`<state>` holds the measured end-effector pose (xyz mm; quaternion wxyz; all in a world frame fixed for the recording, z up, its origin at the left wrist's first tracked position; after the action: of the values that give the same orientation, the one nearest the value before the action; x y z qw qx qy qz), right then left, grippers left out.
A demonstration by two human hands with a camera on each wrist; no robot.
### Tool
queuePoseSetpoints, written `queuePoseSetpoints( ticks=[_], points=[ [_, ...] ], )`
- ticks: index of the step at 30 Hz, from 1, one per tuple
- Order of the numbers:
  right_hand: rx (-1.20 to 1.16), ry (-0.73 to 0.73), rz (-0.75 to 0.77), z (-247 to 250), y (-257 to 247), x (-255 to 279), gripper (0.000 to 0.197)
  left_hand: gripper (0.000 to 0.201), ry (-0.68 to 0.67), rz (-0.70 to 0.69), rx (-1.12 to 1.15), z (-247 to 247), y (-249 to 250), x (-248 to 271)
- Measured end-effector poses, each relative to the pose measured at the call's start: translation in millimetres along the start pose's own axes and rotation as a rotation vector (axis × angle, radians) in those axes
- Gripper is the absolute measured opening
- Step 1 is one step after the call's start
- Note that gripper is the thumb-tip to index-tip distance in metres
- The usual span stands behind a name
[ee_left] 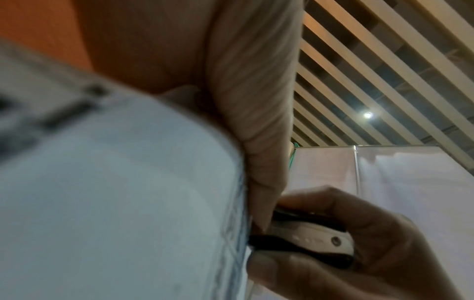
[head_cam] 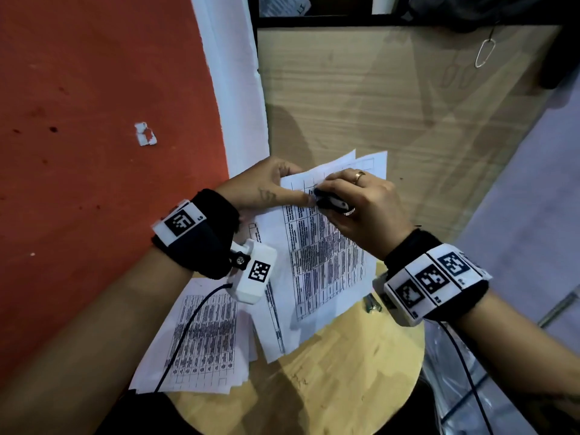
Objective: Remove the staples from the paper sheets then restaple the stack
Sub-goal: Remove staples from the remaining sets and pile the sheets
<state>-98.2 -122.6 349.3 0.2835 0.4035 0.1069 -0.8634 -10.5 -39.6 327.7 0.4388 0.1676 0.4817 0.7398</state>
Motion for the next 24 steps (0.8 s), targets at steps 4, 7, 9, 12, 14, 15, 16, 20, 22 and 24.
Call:
queuePoseSetpoints(
  ticks=[4, 7, 9, 12, 14, 15, 16, 20, 22, 24],
  points=[
    [-0.122, 0.02, -0.112, -2, 11, 6, 0.022, 0.026, 0.069, -0.038, 0.066, 2, -5, -1],
    [-0.252, 0.058, -0.203, -5, 22, 12, 0.025, 0.03, 0.113, -0.049, 0.068, 4, -10, -2],
    [-0.288, 0.084, -0.252, -6, 27, 16, 0.027, 0.031, 0.139, -0.042, 0.063, 4, -12, -3],
    [-0.298, 0.094, -0.288, -11, 30, 19, 0.028, 0.028, 0.14, -0.027, 0.043, 2, -15, -3],
    [-0.32, 0.102, -0.297, -13, 30, 21, 0.028, 0.014, 0.126, -0.018, 0.064, -1, -17, -1],
    [-0.331, 0.106, -0.294, -14, 29, 21, 0.027, 0.012, 0.128, -0.011, 0.074, -1, -18, 0],
    [-0.336, 0.106, -0.292, -15, 28, 20, 0.027, 0.014, 0.143, -0.007, 0.08, 1, -20, 1],
    [-0.393, 0.045, -0.397, -23, 37, 22, 0.043, 0.037, 0.224, 0.019, 0.03, 12, -29, 5],
    [-0.494, 0.046, -0.492, -29, 46, 28, 0.046, 0.039, 0.258, 0.041, 0.024, 17, -34, 7],
    [-0.562, 0.064, -0.561, -34, 55, 34, 0.036, 0.036, 0.268, 0.066, -0.016, 20, -39, 6]
  ],
)
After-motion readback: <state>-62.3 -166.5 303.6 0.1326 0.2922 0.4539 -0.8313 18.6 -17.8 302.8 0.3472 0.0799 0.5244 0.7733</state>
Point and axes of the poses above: each hand's wrist, its own x-axis away from the middle knuckle, its own z-axis out of the back of the hand, y = z × x, the point moved 9 cm from there along -x, towards the middle knuckle, and after that the axes turned 10 degrees about -y, right-handed, at the moved point
